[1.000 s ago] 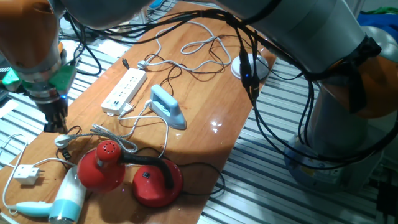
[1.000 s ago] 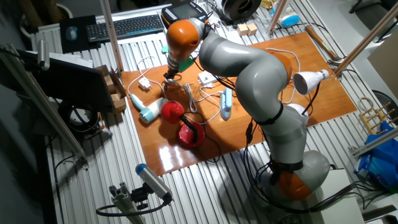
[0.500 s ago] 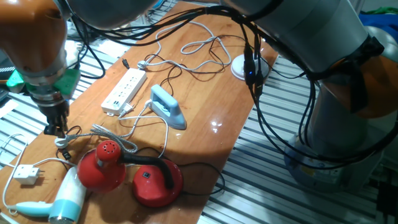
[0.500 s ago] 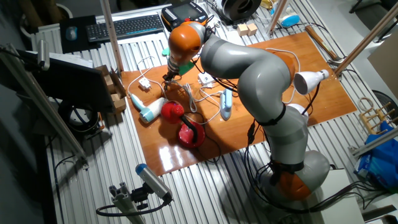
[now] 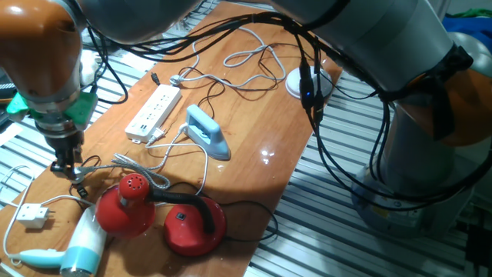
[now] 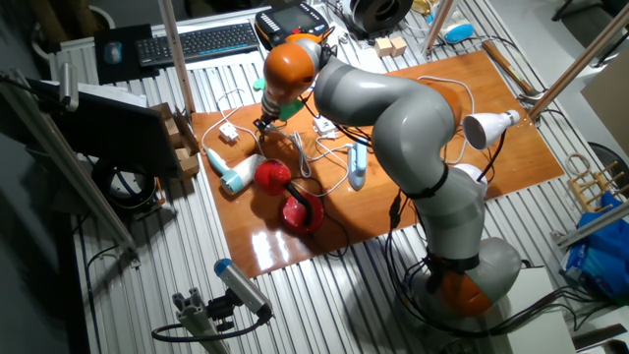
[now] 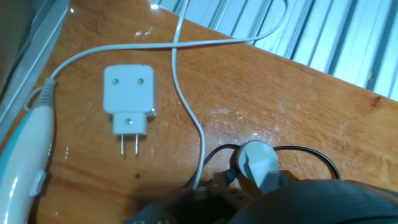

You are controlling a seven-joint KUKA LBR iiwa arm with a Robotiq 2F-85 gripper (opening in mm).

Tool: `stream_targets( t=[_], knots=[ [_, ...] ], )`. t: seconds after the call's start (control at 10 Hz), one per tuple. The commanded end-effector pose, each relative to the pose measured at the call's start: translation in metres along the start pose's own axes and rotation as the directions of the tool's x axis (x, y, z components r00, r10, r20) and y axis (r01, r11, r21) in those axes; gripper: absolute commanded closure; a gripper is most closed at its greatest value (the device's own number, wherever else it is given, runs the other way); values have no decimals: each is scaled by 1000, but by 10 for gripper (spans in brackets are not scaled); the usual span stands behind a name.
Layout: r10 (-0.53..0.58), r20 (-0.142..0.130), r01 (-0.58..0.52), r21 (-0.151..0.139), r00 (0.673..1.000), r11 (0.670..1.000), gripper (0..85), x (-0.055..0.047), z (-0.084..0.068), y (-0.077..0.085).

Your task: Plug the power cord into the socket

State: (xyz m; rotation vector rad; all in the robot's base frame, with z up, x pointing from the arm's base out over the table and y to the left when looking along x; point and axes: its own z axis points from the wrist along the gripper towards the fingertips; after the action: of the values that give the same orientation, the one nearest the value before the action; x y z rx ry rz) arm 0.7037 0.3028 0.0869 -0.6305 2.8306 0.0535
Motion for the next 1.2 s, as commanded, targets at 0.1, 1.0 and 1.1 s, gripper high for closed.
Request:
stream_targets(
  t=[0.1, 1.0, 1.1],
  knots=[
    [-1, -5, 1, 3, 1000, 1000, 510, -1, 0, -3],
    [-1, 15, 1, 12, 1000, 1000, 510, -9, 9, -13],
    [-2, 14, 2, 14, 1000, 1000, 510, -9, 11, -13]
  ],
)
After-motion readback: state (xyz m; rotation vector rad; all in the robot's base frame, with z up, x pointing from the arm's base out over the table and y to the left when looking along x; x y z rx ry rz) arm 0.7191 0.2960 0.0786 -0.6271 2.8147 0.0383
